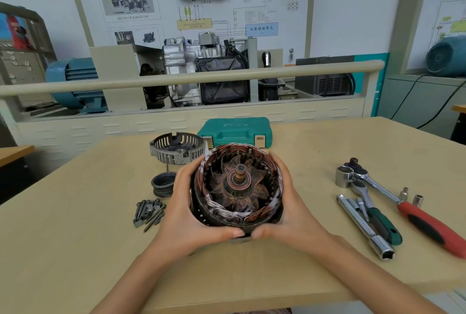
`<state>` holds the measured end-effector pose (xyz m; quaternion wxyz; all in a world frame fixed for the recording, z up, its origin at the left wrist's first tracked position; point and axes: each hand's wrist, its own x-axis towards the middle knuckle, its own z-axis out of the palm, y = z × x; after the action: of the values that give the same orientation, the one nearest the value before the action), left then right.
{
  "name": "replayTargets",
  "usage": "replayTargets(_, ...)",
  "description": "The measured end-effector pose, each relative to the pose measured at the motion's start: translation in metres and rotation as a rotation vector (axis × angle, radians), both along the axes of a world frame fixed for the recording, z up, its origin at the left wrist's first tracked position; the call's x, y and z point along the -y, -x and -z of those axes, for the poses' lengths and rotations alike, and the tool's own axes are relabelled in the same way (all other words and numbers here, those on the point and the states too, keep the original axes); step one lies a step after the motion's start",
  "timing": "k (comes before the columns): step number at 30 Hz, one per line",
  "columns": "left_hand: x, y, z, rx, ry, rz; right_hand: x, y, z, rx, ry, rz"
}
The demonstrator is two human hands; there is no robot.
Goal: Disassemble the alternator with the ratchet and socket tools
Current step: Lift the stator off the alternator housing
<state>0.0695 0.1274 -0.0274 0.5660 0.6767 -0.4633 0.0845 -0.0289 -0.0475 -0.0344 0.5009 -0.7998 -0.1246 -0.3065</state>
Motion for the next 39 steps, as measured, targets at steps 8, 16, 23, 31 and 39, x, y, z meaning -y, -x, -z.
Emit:
replayTargets(8, -0.003, 0.0, 0.0, -0.013, -0.019, 0.029, 0.004, -0.003, -0.002, 0.081, 0.082, 0.051)
replayTargets(16, -0.023, -0.021, -0.015, -0.024, -0.285, 0.064, -0.001, 0.002, -0.009, 0.08, 0.027, 0.056)
replayTargets(23, -0.012, -0.03, -0.034, -0.044, -0.574, 0.083, 0.002, 0.001, -0.009, 0.079, 0.065, 0.067)
replayTargets(31, -0.011, -0.026, -0.024, -0.109, -0.364, 0.193, 0.005, -0.005, -0.004, 0.006, 0.018, 0.046)
replayTargets(39, -0.01, -0.015, -0.021, -0.069, -0.344, 0.134, 0.007, -0.005, 0.002, -0.162, 0.058, 0.116)
